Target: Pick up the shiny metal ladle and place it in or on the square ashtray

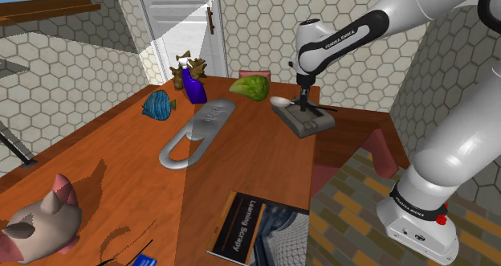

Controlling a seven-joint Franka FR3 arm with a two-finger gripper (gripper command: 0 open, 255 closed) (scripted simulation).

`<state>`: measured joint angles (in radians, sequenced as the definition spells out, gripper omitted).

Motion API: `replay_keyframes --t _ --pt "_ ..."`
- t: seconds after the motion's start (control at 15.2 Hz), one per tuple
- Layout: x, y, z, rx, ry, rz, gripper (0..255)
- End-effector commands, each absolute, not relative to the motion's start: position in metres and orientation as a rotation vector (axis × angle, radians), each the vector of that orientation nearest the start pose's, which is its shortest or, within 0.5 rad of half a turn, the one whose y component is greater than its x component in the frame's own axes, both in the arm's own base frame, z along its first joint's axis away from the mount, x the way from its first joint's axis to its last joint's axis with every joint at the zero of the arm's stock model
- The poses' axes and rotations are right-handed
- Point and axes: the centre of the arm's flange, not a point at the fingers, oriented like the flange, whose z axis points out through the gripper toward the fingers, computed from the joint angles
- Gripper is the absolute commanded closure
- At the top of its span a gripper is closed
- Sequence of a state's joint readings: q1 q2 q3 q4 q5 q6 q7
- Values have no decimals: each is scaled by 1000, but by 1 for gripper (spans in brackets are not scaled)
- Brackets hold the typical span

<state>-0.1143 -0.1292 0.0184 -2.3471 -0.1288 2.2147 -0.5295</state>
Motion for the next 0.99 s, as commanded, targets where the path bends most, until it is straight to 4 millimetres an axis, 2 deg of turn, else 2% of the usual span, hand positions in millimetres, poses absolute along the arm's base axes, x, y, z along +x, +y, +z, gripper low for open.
replay_keyframes --t 0.0,0.13,0.4,0.92 --pt "482 -51 384 -3135 -819 58 0" --pt "482 -51 384 -3135 -819 58 0" --pt "483 -45 434 -3135 -819 58 0" --pt "483 -45 434 -3135 -819 58 0"
